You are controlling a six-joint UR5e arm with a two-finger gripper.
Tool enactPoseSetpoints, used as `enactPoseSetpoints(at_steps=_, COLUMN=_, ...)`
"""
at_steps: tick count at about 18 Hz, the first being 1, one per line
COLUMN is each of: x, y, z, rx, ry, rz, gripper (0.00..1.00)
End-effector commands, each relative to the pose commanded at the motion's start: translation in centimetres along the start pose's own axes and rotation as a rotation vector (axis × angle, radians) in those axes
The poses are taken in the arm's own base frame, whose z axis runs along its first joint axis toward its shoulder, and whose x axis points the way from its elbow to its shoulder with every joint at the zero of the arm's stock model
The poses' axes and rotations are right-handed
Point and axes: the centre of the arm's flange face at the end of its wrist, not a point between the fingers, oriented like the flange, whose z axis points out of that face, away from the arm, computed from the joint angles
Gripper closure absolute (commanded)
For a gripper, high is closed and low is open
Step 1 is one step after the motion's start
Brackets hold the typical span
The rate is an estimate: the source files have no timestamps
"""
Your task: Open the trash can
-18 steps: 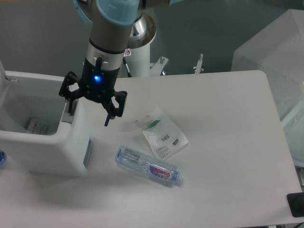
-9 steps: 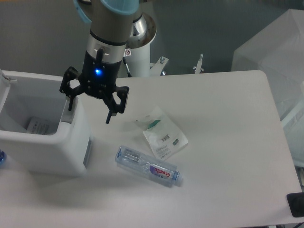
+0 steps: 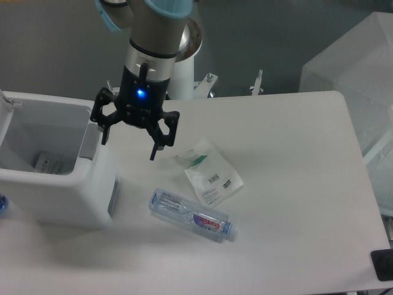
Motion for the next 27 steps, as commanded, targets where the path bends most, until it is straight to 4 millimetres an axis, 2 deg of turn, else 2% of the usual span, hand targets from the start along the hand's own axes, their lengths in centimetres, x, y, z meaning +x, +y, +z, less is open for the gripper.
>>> enactPoseSetpoints(at_steps=6, x=-2.0, y=0.2, z=-0.6, rx=0.012, ry=-0.052, rz=-0.009, gripper=0.0)
enactPoseSetpoints(at_steps=9, x=-4.3, y=0.3, z=-0.5, rx=0.015, ry=-0.125, rz=-0.017, gripper=0.0)
enactPoseSetpoints(at_steps=11, x=-7.0, y=0.4, z=1.2, rx=-0.012, ry=-0.171, rz=-0.015, gripper=0.0)
enactPoseSetpoints(at_steps=15, x=-12.6, y=2.5, z=3.1, rx=-0.165, ry=-0.296, rz=0.089, gripper=0.0)
enactPoseSetpoints(at_steps=20, x=-19.8, y=4.1, z=2.1, rx=-0.206, ry=-0.321, rz=0.138, gripper=0.0)
enactPoseSetpoints(at_steps=22, x=-22.6, y=5.4, z=1.6, rx=-0.232, ry=-0.32, rz=0.176, gripper=0.0)
enactPoseSetpoints(at_steps=24, x=-24.8, y=6.9, z=1.3, rx=-0.269, ry=-0.312, rz=0.25, gripper=0.0)
enactPoseSetpoints(at_steps=26, x=-26.1, y=8.1, z=1.1, rx=-0.298, ry=-0.3, rz=0.325, gripper=0.0)
enactPoseSetpoints(at_steps=27, x=-26.7, y=8.6, z=1.8, rx=-0.312, ry=-0.286, rz=0.342, gripper=0.0)
